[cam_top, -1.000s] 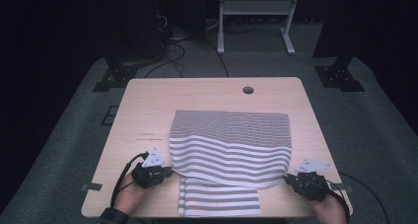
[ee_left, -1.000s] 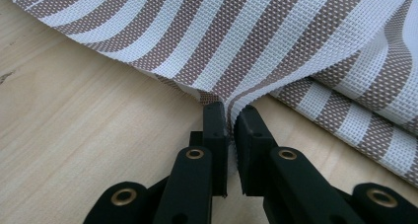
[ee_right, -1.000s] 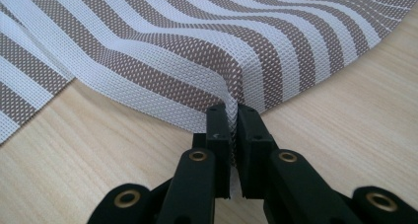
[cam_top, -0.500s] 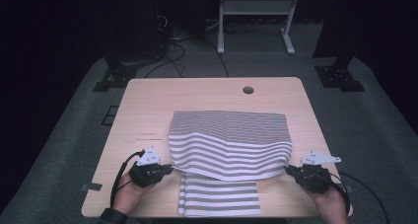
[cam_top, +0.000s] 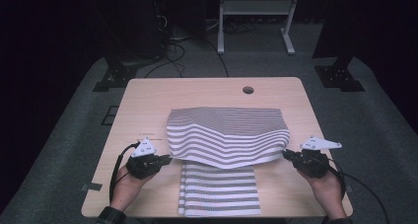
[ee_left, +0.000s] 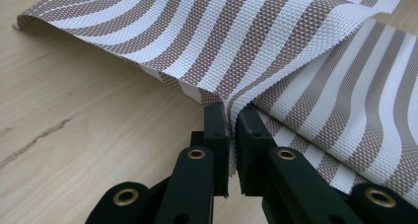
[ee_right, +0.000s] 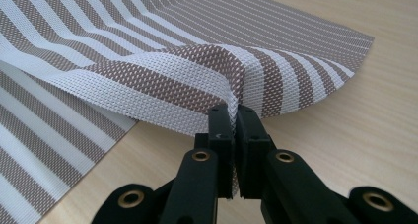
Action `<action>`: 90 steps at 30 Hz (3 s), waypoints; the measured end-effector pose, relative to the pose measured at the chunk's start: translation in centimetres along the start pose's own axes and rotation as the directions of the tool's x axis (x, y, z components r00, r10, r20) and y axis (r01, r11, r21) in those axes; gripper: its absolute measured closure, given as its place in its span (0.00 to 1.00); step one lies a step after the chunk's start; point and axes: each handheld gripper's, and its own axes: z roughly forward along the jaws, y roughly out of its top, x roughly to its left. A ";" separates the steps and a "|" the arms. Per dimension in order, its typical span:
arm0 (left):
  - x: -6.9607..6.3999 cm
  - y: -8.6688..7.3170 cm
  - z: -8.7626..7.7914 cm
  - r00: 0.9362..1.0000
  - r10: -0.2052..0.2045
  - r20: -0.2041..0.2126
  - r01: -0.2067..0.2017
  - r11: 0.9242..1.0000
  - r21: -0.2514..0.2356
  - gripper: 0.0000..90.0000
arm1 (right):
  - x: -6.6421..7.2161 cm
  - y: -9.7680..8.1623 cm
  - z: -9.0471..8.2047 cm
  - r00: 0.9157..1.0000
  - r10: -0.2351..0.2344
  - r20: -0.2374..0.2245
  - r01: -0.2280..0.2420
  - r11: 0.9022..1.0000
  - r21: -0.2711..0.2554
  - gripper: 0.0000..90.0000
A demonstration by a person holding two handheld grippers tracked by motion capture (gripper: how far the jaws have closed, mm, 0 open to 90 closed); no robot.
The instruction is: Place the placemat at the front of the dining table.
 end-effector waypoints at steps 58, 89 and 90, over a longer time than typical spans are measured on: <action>10.4 6.6 6.1 0.985 -0.091 -0.145 0.086 0.995 -0.044 0.96 | -6.6 10.5 10.9 0.997 0.036 0.069 -0.037 0.999 0.004 0.96; 11.9 6.3 8.1 0.970 -0.105 -0.219 0.097 0.994 -0.048 0.72 | -8.5 9.6 13.2 0.991 0.092 0.099 -0.093 0.996 0.008 0.82; 11.8 6.4 8.1 0.971 -0.102 -0.216 0.094 0.994 -0.050 0.75 | -8.5 9.5 13.2 0.991 0.092 0.099 -0.093 0.996 0.010 0.89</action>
